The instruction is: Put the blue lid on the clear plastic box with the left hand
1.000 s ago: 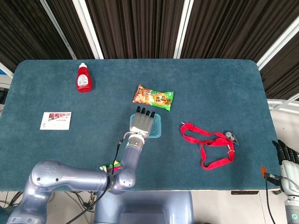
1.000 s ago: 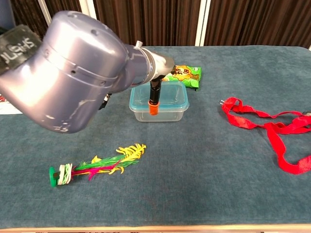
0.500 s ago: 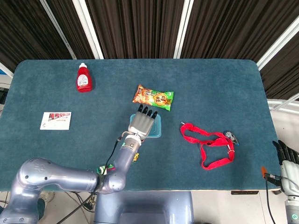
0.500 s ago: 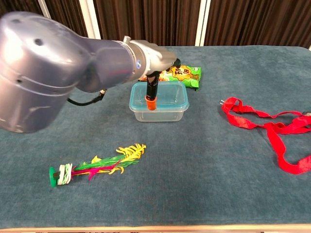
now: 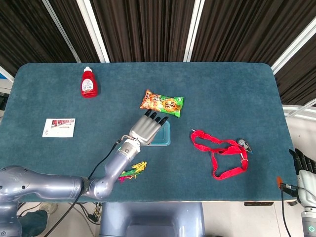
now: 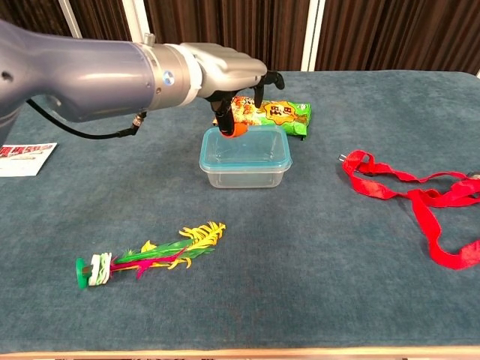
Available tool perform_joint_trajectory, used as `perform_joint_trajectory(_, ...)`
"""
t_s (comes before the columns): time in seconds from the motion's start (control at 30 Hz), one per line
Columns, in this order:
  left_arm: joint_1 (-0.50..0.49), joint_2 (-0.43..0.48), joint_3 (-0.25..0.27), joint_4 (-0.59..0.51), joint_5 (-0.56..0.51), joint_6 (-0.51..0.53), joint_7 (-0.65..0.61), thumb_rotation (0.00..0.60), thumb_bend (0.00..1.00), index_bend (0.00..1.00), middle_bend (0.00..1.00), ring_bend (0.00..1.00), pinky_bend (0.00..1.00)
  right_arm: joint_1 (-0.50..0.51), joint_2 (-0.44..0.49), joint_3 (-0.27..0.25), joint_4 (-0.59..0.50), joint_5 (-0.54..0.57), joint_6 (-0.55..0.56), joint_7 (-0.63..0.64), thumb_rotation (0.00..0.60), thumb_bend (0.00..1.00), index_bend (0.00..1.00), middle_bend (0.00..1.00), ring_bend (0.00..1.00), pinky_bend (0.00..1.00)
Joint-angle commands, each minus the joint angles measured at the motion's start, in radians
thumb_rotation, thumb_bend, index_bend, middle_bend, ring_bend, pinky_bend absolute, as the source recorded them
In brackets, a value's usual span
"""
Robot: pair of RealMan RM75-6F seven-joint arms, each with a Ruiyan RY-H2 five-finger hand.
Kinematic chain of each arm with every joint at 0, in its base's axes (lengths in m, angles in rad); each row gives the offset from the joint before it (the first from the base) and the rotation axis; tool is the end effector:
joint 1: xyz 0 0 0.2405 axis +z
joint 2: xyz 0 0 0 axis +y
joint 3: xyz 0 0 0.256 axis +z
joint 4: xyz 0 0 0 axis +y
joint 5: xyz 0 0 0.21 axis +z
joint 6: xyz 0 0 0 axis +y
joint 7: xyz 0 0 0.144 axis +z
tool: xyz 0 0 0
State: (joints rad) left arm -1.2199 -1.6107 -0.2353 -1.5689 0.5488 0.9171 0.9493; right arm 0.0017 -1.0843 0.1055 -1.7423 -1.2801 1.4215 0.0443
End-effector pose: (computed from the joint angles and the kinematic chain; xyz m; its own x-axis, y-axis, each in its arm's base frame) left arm 0.0017 0.3657 -0.0487 0.7342 0.1658 0.6584 0.6163 -0.5695 -0.5439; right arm -0.3292 -0.1610 0.1667 0.2292 -0.0276 0.9730 -0.9361 0.2677 0.2281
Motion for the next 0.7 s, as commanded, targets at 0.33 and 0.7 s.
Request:
perform_joint_trajectory(0.33, 0.106, -0.004, 0.081, 0.046, 0.199, -0.014, -0.234, 0.600, 0.39, 0.29, 0.47, 0.27, 0.23, -0.001, -0.002, 0.001, 0.000, 0.003, 0.002, -0.003, 0.600, 0.39, 0.08, 0.04, 0.02, 0.00)
perform_joint_trajectory(0.7, 0.149, -0.015, 0.115, 0.078, 0.278, 0.002, -0.303, 0.600, 0.39, 0.46, 0.46, 0.27, 0.22, -0.001, -0.002, 0.001, -0.002, 0.007, -0.002, -0.002, 0.600, 0.39, 0.08, 0.04, 0.02, 0.00)
